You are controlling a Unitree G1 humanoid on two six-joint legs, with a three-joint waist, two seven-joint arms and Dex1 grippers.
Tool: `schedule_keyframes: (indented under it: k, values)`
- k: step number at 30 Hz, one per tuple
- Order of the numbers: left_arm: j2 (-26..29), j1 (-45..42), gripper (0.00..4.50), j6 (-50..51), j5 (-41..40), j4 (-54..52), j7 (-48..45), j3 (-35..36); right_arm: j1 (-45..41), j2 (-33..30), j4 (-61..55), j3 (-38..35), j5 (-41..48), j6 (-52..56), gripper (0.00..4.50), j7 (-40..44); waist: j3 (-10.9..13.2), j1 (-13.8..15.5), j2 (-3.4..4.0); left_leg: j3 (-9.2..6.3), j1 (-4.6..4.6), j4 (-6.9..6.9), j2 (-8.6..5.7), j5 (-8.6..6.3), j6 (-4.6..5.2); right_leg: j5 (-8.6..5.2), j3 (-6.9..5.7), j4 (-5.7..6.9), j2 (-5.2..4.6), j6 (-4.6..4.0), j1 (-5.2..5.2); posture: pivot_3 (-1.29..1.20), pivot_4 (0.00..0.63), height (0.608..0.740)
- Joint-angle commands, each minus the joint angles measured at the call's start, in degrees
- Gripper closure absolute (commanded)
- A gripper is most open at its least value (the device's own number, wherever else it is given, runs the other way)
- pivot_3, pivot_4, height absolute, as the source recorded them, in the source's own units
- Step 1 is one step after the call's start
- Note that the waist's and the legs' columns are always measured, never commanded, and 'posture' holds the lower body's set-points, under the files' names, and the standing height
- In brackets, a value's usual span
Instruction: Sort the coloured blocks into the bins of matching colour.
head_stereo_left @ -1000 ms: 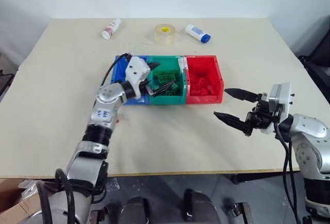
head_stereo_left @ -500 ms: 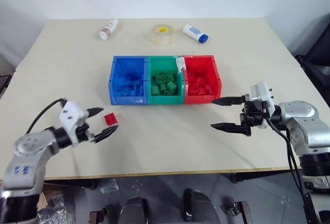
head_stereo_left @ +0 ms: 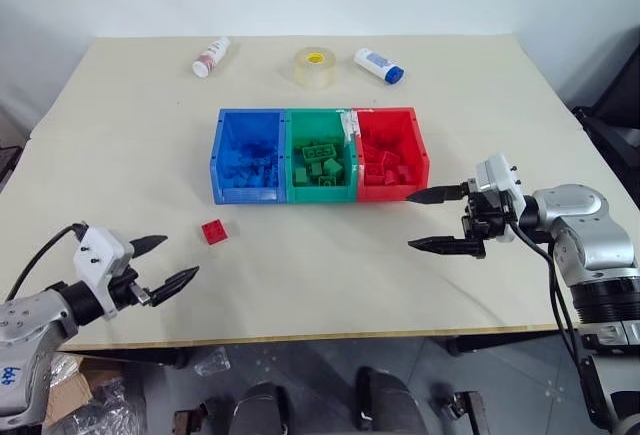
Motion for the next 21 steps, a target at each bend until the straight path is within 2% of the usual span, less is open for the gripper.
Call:
schedule_keyframes:
  k: [1, 9, 12, 15, 21]
  values:
    - [-0.31, -5.50, 0.07, -2.90, 1.88, 4.59, 0.71, -3.57, 0.83, -1.11, -2.02, -1.85, 0.81, -0.55, 0.00, 1.16, -0.01, 0.08, 0.02, 0.01, 0.01, 0.00, -0.01, 0.00, 0.00, 0.00, 0.01, 0.01, 0.00, 0.00, 0.00, 0.00, 0.150, 0.740]
    - [-2.83, -19.85, 0.07, -11.81, 7.44, 22.91, -2.49, -14.19, 4.44, -1.68, -5.63, -3.78, 1.33, 0.01, 0.00, -1.06, -0.01, 0.01, 0.01, 0.04, 0.00, 0.00, -0.02, 0.00, -0.01, 0.00, -0.01, 0.04, 0.02, 0.00, 0.00, 0.00, 0.150, 0.740]
    - [-1.98, -22.91, 0.07, -13.80, 9.14, 27.67, -6.17, -17.78, 6.48, -2.19, -7.82, -5.08, 1.75, 0.45, 0.00, -2.12, -0.01, -0.05, 0.02, 0.05, 0.01, 0.00, -0.01, 0.01, -0.01, 0.00, -0.01, 0.03, 0.04, 0.00, -0.01, 0.00, 0.150, 0.740]
    - [-1.34, -23.92, 0.69, -14.16, 9.81, 29.61, -6.26, -18.05, 8.57, -2.53, -9.71, -6.53, 2.24, 0.91, 0.00, -3.19, -0.01, -0.04, 0.02, 0.08, 0.01, -0.01, -0.01, 0.00, -0.01, 0.00, 0.02, 0.01, 0.04, 0.01, -0.01, 0.00, 0.150, 0.740]
    - [-0.53, -25.44, 2.56, -14.46, 9.93, 31.49, -7.33, -18.28, 11.29, -2.60, -12.01, -8.01, 2.88, 1.38, 0.00, -4.41, -0.01, 0.00, 0.02, 0.07, 0.06, 0.03, 0.00, 0.01, -0.01, 0.00, 0.04, 0.07, 0.04, 0.01, 0.02, 0.00, 0.150, 0.740]
